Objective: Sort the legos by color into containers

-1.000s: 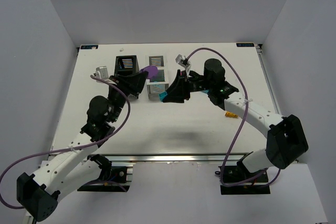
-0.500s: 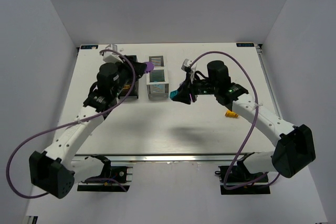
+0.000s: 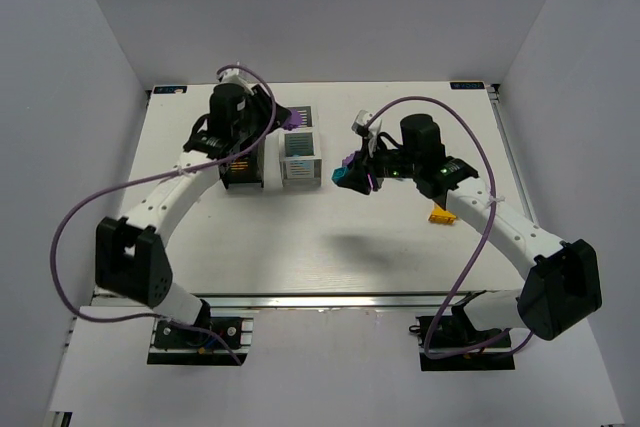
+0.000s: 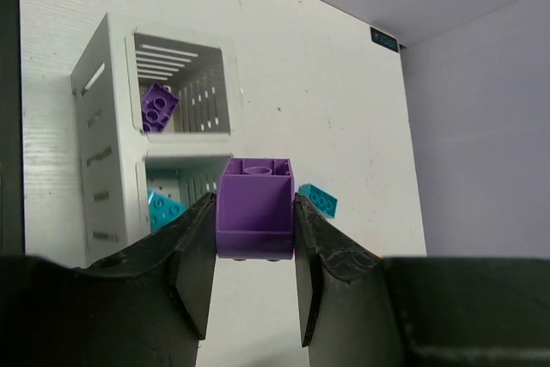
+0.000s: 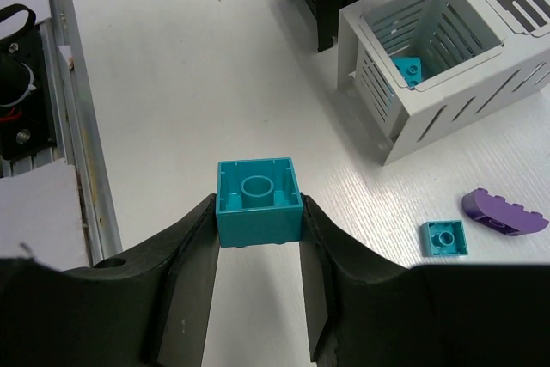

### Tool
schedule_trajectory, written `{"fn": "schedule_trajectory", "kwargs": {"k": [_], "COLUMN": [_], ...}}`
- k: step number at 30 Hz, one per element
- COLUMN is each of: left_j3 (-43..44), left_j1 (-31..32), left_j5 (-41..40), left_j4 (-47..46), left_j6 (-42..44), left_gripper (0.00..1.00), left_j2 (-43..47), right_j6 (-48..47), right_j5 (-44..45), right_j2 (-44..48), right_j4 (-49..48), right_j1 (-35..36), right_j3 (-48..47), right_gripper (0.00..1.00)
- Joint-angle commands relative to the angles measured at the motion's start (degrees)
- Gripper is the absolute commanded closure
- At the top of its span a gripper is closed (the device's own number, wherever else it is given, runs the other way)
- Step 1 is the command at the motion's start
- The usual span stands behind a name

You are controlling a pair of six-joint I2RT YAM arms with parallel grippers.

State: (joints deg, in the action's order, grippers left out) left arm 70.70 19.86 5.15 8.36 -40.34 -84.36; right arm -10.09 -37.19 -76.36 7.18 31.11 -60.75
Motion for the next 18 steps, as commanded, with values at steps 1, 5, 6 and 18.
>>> {"fn": "schedule_trajectory", "kwargs": {"k": [1,5,6,18], "left_j3": [4.71,11.28,12.18,16.31], "left_j1": [-0.43,-0.43,-0.43,-0.43], "left_j5": [1.27,0.74,0.57,-3.12], "left_j4": [-1.41,-1.24,-1.15,-3.62], "left_j6": [0.08,0.43,0.43,0.17], "left_gripper": [1.00,1.00,1.00,1.00], "left_j2": [-5.98,-13.28,-14.51,-21.55], "right_j6": [-1.16,-1.16,-1.16,-0.99], "right_j5": [0.54,0.10,0.10,-1.13], "right_j2": [0.16,0.86,0.95,0.77], "right_j4": [-0.41,-0.41,-0.41,-0.76], "right_j1": [-0.53,-1.32,-1.49,-2.90], "right_j3": [-2.44,-1.74,-1.56,-0.24], "right_gripper": [1.00,1.00,1.00,1.00]}}
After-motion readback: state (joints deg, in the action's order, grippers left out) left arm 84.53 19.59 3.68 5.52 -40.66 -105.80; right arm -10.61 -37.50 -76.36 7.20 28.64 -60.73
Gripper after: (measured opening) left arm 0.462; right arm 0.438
